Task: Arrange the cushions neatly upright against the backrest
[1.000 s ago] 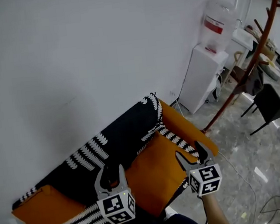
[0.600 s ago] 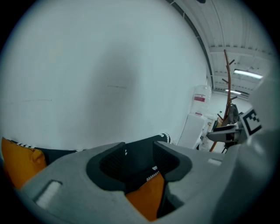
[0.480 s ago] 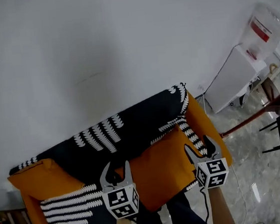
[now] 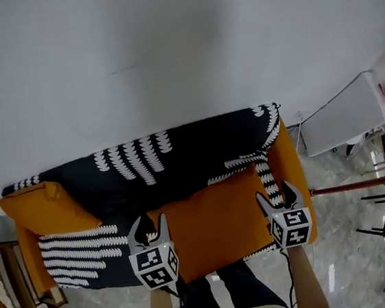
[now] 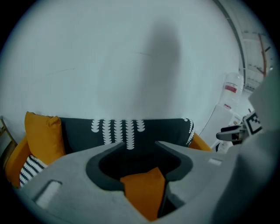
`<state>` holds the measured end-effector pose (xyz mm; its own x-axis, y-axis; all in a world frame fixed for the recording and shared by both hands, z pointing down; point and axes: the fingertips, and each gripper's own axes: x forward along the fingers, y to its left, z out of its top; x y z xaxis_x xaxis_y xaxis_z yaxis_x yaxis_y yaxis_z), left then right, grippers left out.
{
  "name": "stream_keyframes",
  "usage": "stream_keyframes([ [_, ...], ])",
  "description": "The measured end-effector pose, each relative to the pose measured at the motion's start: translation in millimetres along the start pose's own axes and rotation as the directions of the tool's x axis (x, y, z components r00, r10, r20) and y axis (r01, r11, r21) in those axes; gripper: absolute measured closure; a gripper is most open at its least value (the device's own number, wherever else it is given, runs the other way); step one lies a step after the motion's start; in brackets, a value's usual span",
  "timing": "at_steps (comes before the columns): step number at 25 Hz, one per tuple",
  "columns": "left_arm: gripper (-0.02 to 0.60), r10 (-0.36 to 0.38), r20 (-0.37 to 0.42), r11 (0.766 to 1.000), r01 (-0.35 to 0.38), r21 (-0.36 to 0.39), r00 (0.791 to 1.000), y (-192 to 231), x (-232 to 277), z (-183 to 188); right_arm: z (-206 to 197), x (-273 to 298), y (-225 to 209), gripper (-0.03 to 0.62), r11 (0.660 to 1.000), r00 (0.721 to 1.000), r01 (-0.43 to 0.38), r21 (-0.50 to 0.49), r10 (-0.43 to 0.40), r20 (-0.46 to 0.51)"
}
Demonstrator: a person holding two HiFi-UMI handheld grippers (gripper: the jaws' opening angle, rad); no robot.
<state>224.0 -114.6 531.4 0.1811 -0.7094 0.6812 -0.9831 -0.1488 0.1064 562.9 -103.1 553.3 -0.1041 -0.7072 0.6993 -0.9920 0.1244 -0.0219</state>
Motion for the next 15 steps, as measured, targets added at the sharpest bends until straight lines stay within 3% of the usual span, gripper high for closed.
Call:
stream_keyframes([
  [8,0.345,0.058,-0.136,0.997,-0.064,-0.045,0.989,21,46,-59,-43,63,-22,0.246,0.997,0.991,-0.062,-0.047,0.055,-0.126],
  [15,0.33,0.07,-0.27,0.993,-0.093,-0.072,0.96,38,88,-122,-79,112,-27,0.256,0.992,0.973,-0.109,-0.071,0.091,-0.212],
])
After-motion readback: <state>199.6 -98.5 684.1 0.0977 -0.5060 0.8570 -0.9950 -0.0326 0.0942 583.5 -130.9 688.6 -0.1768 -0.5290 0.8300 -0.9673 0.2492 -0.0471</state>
